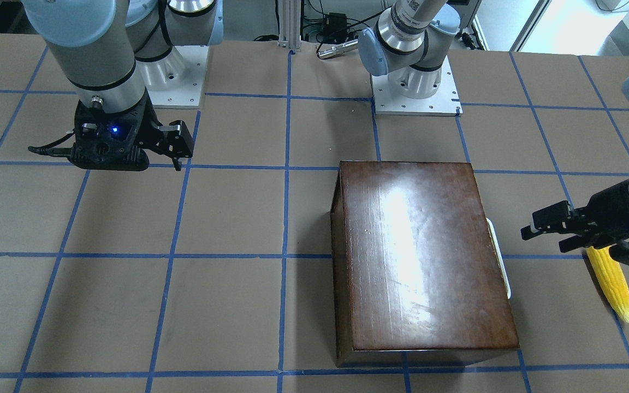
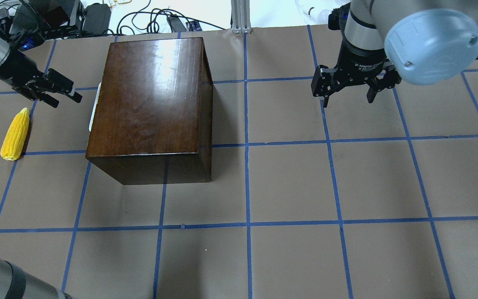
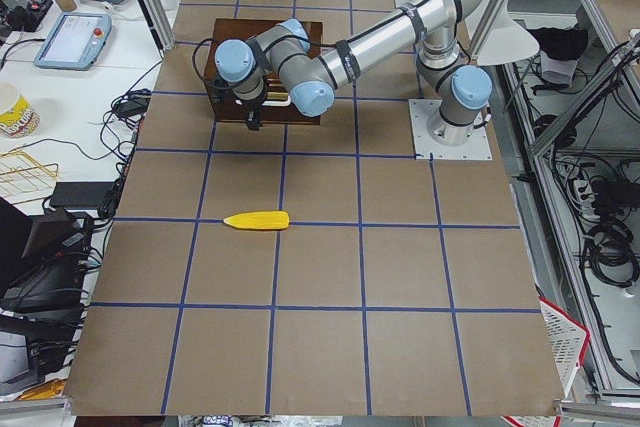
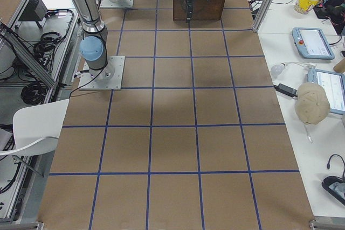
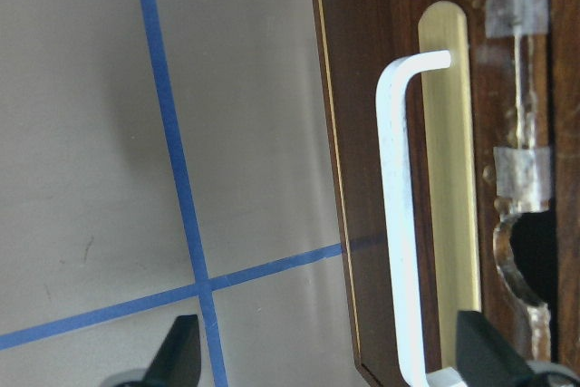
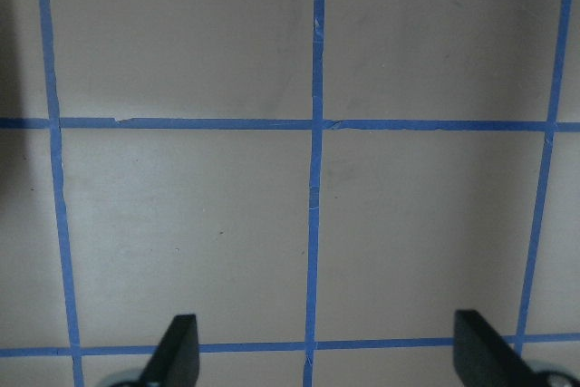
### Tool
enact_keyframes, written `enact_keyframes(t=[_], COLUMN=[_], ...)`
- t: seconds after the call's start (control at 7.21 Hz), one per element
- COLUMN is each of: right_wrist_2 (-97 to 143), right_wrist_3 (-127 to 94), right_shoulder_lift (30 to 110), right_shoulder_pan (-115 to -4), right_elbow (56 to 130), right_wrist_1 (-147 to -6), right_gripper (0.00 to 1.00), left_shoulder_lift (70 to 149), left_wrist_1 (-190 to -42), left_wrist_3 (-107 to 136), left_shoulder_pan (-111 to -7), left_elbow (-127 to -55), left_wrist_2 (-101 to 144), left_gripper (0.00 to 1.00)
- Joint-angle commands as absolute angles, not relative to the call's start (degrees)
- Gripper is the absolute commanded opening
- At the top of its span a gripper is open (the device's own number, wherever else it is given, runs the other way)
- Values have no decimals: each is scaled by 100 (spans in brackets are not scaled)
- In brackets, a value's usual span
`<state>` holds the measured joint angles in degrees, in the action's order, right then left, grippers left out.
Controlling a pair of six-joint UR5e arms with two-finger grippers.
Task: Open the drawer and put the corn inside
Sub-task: 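Lower the left gripper and close it on the white drawer handle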
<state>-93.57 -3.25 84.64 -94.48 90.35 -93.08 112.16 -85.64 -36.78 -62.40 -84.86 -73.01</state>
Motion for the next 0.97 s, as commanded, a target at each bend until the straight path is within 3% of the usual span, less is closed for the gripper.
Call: enact_keyframes(t=[0.0, 0.83], right_wrist_2=[-9360, -9352], right_wrist_3=[-325, -325], right_shoulder_lift=[8464, 8464], right_shoulder_pan=[-9448, -9448], right_elbow=[9035, 9035], right_wrist_1=[-9308, -9308], right_gripper=[100, 100], left_shoulder_lift=[11372, 11584], left_wrist_1=[-8543, -8552], left_wrist_3=[-3753, -3858], left_shoulder_pan=[-6240, -6275], left_elbow=[-8490, -8700], left_wrist_2=[-7190, -6699], left_gripper=[100, 100])
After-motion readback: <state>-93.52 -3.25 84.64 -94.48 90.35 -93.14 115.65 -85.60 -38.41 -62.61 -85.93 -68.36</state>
